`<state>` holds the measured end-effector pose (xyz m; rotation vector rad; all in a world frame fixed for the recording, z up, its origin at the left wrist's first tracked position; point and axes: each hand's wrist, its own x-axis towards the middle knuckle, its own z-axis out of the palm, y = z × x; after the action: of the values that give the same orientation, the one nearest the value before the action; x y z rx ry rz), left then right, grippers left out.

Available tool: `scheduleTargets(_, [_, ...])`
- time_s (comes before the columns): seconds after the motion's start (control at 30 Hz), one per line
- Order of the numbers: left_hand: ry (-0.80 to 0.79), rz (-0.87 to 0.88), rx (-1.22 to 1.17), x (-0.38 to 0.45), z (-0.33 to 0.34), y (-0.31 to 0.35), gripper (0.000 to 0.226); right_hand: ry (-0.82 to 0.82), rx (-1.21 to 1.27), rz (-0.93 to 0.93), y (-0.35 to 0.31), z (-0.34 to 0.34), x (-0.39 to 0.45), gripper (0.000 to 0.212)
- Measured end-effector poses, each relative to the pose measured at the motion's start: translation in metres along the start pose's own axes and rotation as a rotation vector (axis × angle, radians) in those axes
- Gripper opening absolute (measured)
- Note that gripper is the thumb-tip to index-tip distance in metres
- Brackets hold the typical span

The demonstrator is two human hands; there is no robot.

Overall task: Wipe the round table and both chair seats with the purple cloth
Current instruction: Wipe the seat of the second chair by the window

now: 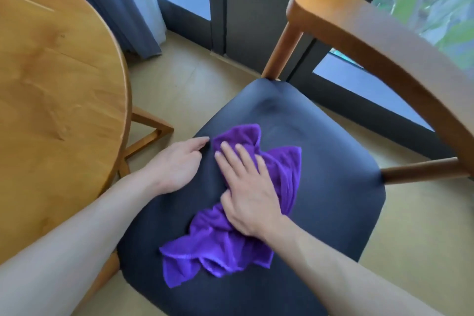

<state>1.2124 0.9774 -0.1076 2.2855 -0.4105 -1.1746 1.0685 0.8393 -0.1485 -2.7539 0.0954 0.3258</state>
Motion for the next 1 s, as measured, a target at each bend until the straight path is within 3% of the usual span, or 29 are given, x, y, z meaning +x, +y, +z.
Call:
scheduleTargets(0.23, [-0.026, 0.04, 0.186, -0.023, 0.03, -0.018, 0.103, -0.01, -0.134, -0.179, 0.032, -0.024, 0.038, 0.073])
scheduleTargets(0.37, [0.023, 0.08, 0.286, -0.023, 0.041, -0.015, 0.102, 0.101, -0.102, 0.076, 0.063, -0.051, 0.09, 0.07])
scheduleTargets(0.47, [0.026, 0.117, 0.37, -0.021, 0.042, -0.019, 0.1, 0.237, 0.143, 0.316, 0.074, -0.068, 0.119, 0.067])
scheduleTargets(0.53, [0.027, 0.153, 0.395, -0.019, 0.037, -0.024, 0.1, 0.259, 0.209, 0.378, 0.064, -0.063, 0.121, 0.073])
scheduleTargets(0.63, [0.047, 0.186, 0.362, -0.017, 0.028, -0.032, 0.104, 0.21, 0.213, 0.27, 0.046, -0.054, 0.105, 0.078])
scheduleTargets(0.8, [0.093, 0.165, 0.303, -0.016, 0.032, -0.035, 0.109, -0.008, 0.105, -0.057, 0.036, -0.042, 0.059, 0.086])
scheduleTargets(0.93, [0.124, 0.158, 0.275, -0.014, 0.039, -0.039, 0.11, -0.016, -0.115, -0.169, 0.056, -0.056, 0.081, 0.073])
scheduleTargets(1.0, [0.123, 0.165, 0.246, -0.013, 0.041, -0.043, 0.108, 0.022, -0.172, -0.114, 0.075, -0.071, 0.104, 0.063])
